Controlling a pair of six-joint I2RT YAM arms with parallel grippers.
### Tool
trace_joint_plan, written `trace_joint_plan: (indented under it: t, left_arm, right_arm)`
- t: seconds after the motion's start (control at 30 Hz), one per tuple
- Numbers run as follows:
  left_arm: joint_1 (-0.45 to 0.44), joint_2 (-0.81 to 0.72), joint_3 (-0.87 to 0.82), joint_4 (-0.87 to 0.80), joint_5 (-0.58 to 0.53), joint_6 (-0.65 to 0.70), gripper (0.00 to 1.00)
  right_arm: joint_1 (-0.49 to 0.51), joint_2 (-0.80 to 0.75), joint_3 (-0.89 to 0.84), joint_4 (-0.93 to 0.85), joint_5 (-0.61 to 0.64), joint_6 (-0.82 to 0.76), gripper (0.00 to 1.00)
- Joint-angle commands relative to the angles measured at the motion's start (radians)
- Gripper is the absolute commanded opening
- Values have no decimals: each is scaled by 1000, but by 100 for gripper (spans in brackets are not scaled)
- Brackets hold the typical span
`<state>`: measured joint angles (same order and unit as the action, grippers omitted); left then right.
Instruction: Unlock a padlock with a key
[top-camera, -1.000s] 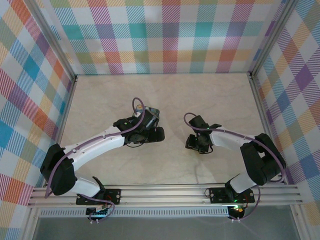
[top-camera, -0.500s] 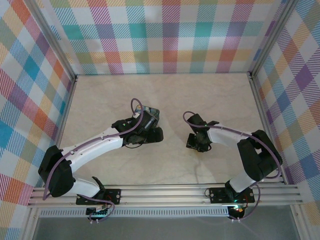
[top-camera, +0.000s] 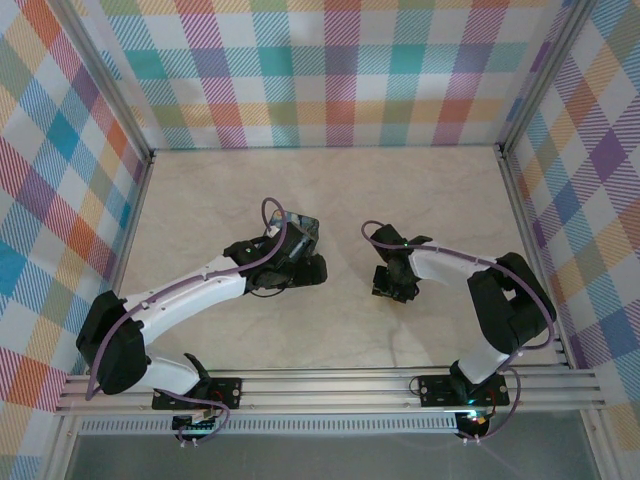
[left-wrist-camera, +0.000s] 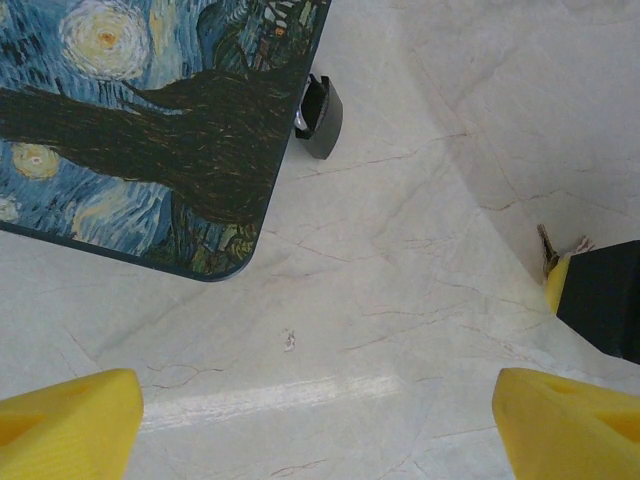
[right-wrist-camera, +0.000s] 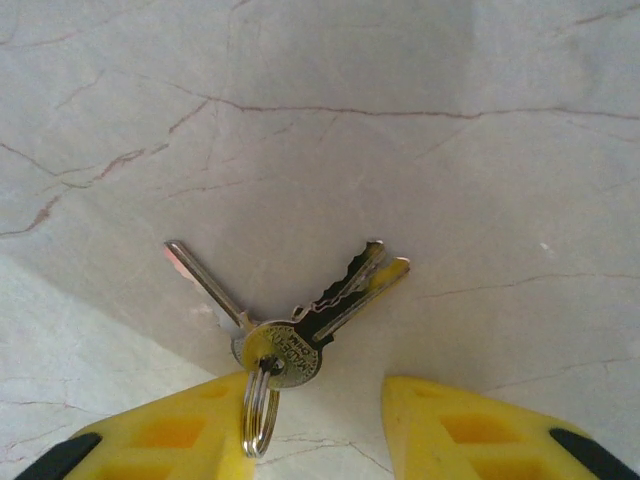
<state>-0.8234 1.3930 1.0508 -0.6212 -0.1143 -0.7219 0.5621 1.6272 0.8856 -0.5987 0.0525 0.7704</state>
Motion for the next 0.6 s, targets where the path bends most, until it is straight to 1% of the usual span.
trace_joint_plan:
  t: [0.0, 0.2, 0.47, 0.57]
  left_arm:
    - [-10, -37, -13, 2, -2, -14, 90]
    - [-10, -39, -15, 3, -7, -14, 90]
    - [-10, -45, -19, 3, -13, -13, 90]
    - [-11, -45, -18, 6, -10, -11, 90]
  right_arm:
    - [-7, 60, 2, 298, 19, -21, 37]
    - [-7, 53, 54, 261, 27, -34, 38]
    - [-7, 33, 66, 234, 47, -40, 37]
    - [-7, 22, 72, 235, 36, -37, 37]
